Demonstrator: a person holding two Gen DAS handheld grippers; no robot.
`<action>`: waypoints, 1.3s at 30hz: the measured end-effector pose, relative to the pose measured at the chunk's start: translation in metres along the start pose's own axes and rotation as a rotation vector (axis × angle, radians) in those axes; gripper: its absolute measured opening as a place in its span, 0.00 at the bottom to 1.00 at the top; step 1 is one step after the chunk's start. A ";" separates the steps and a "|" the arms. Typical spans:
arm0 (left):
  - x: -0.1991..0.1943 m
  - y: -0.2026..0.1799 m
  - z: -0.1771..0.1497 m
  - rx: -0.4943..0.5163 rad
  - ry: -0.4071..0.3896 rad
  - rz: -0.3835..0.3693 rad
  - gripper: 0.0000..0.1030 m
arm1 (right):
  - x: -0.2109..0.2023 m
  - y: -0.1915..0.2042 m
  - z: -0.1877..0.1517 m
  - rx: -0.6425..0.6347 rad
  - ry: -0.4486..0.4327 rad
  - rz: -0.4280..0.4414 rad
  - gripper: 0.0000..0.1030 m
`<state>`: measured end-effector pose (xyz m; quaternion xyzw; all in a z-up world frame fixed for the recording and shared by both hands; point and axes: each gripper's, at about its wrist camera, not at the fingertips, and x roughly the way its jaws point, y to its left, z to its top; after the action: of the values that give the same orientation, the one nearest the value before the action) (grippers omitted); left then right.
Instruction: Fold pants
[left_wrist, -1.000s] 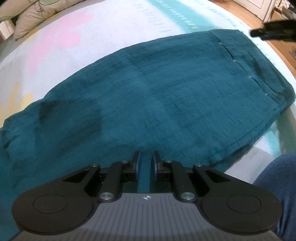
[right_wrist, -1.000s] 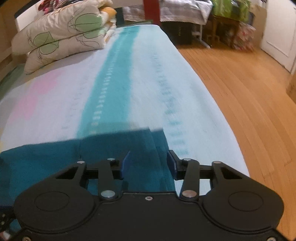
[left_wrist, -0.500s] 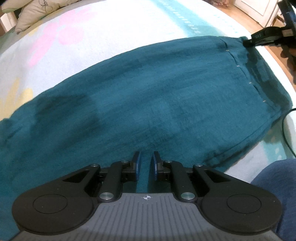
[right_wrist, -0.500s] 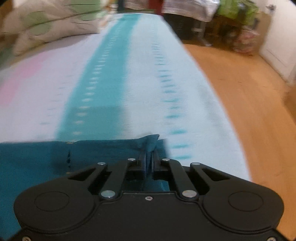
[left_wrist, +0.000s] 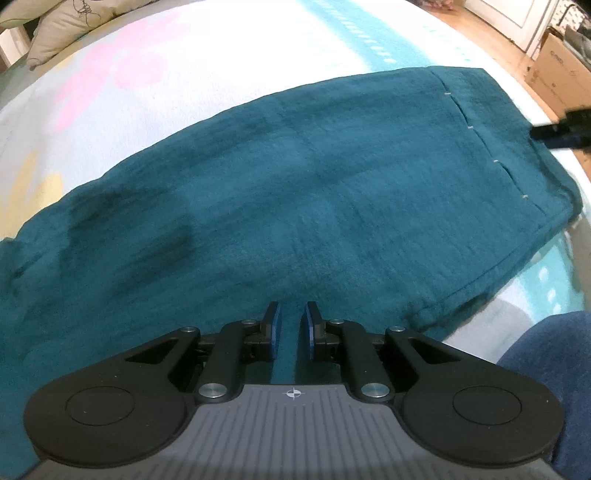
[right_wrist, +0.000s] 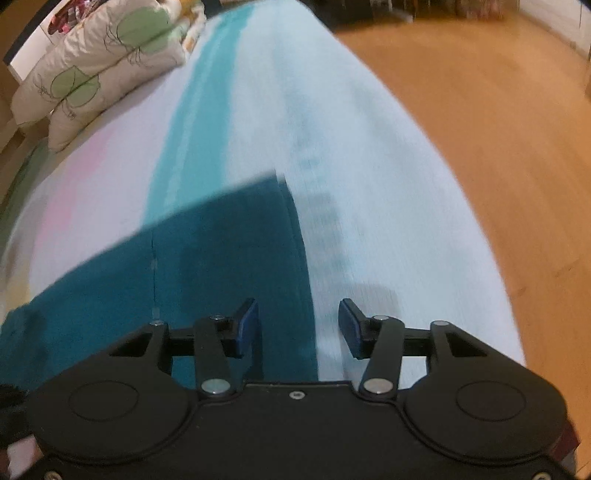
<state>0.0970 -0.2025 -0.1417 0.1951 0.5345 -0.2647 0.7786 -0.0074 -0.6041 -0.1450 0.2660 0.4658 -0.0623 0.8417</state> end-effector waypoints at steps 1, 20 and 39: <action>0.000 -0.001 0.000 -0.001 0.000 0.001 0.14 | -0.001 -0.001 -0.003 0.001 -0.005 0.016 0.56; -0.009 0.000 0.036 -0.062 -0.071 0.010 0.14 | -0.006 0.053 0.010 -0.051 -0.016 0.077 0.15; -0.028 0.007 -0.010 -0.105 -0.069 -0.044 0.14 | -0.053 0.178 0.032 -0.136 -0.045 0.033 0.15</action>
<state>0.0862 -0.1851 -0.1190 0.1332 0.5248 -0.2599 0.7996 0.0500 -0.4765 -0.0182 0.2143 0.4457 -0.0227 0.8689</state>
